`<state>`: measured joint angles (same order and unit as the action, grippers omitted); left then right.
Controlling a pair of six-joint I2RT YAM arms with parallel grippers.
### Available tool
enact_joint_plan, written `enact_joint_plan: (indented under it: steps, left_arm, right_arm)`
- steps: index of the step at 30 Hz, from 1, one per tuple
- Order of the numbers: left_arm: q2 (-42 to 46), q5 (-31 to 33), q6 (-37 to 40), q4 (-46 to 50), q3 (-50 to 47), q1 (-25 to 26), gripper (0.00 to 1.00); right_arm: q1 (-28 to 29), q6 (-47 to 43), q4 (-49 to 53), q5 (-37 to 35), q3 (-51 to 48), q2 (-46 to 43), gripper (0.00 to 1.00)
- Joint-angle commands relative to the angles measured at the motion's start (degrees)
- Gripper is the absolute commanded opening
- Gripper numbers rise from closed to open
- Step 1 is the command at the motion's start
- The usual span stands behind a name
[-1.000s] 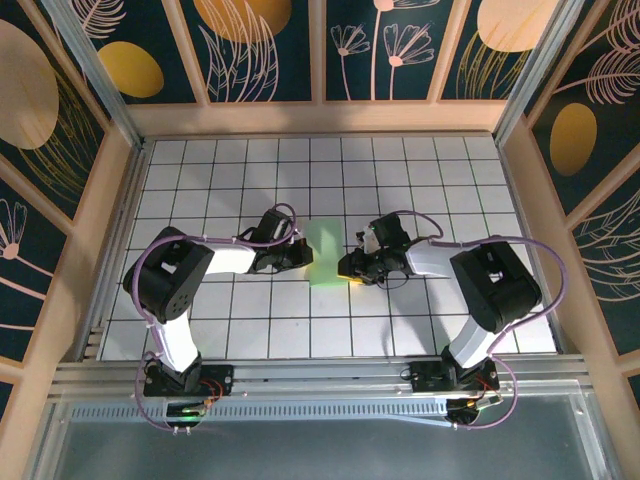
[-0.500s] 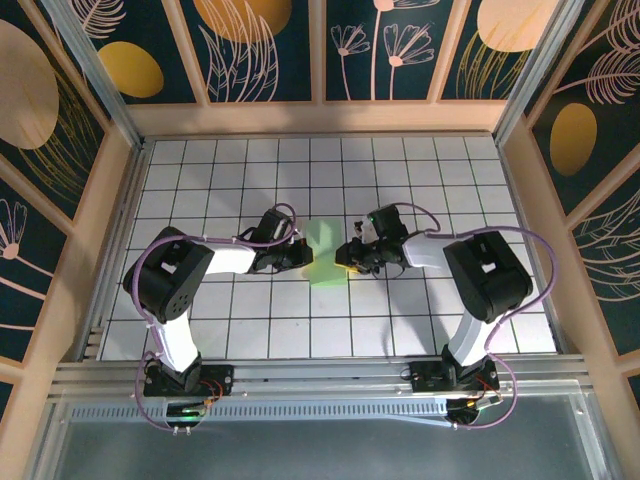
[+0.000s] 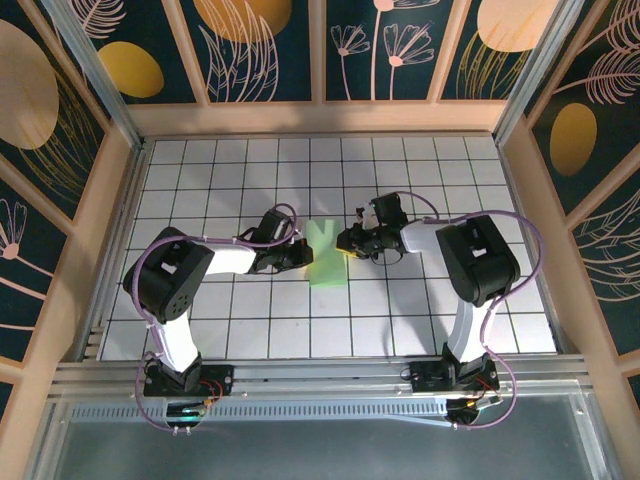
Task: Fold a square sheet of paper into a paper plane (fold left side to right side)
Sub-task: Fold the triangle a second time at the center of the table.
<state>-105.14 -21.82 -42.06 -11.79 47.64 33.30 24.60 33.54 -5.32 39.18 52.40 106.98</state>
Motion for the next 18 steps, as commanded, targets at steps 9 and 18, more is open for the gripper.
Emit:
enact_joint_plan:
  steps: [9,18]
  left_arm:
    - [3.5,1.6,1.6,1.7,1.4,0.3,0.13]
    - [14.5,5.0,10.0,5.3,1.0,1.1,0.28]
  right_arm:
    - [-0.4,-1.9,1.3,1.6,0.8,0.3,0.04]
    - [-0.5,-1.0,5.2,2.7,1.6,-1.7,0.00]
